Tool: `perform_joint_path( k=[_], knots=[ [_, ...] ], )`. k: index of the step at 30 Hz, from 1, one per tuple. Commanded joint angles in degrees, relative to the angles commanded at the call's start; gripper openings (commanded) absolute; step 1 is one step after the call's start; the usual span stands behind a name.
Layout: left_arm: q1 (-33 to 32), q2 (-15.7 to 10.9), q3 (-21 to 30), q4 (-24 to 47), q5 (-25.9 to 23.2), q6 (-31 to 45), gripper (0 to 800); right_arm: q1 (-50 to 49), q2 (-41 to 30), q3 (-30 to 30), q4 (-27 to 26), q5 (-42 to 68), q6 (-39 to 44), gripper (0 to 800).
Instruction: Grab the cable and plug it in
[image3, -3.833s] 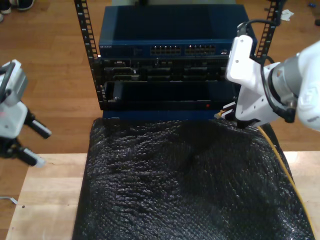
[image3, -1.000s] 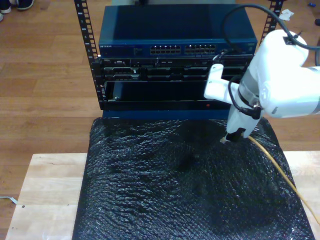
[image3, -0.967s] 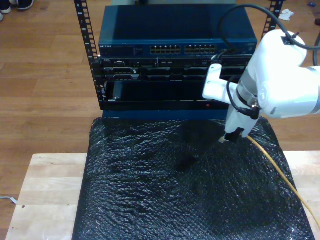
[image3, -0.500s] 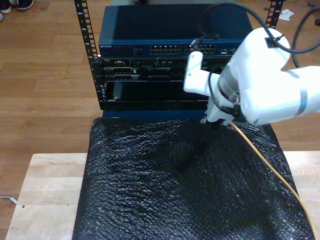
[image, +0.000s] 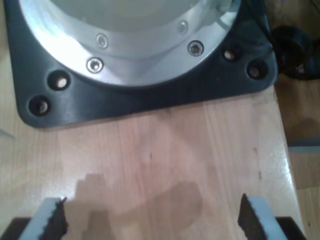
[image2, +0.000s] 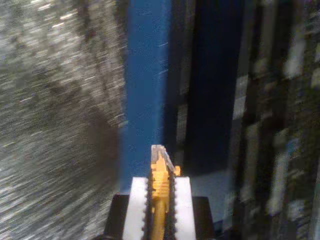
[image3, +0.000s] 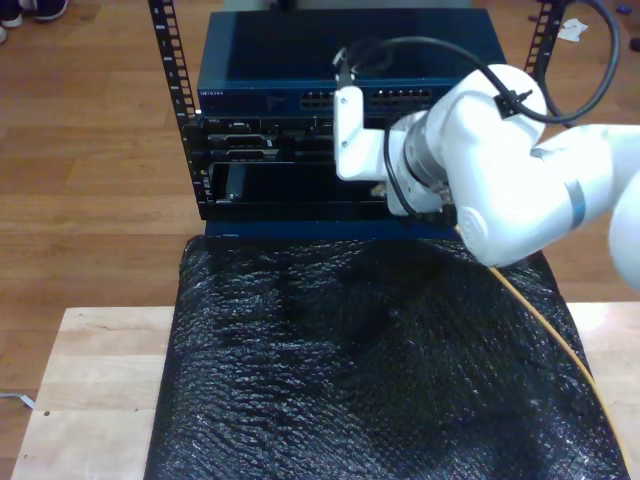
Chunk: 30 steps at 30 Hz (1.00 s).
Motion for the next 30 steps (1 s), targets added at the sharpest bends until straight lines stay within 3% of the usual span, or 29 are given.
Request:
perform_joint_path(
  k=[14, 22, 30],
  knots=[
    [0.0, 0.0, 0.0, 0.0, 0.09, 0.0, 800, -1.41, 3.6, -8.79, -9.41, -1.05, 0.18, 0],
    [0.0, 0.0, 0.0, 0.0, 0.09, 0.0, 800, -4.66, 5.1, -8.0, -10.11, -4.84, 0.09, 0],
    [0.0, 0.0, 0.0, 0.0, 0.0, -0.09, 800, -6.95, 6.24, -8.35, -16.35, -5.1, 0.26, 0]
  ],
)
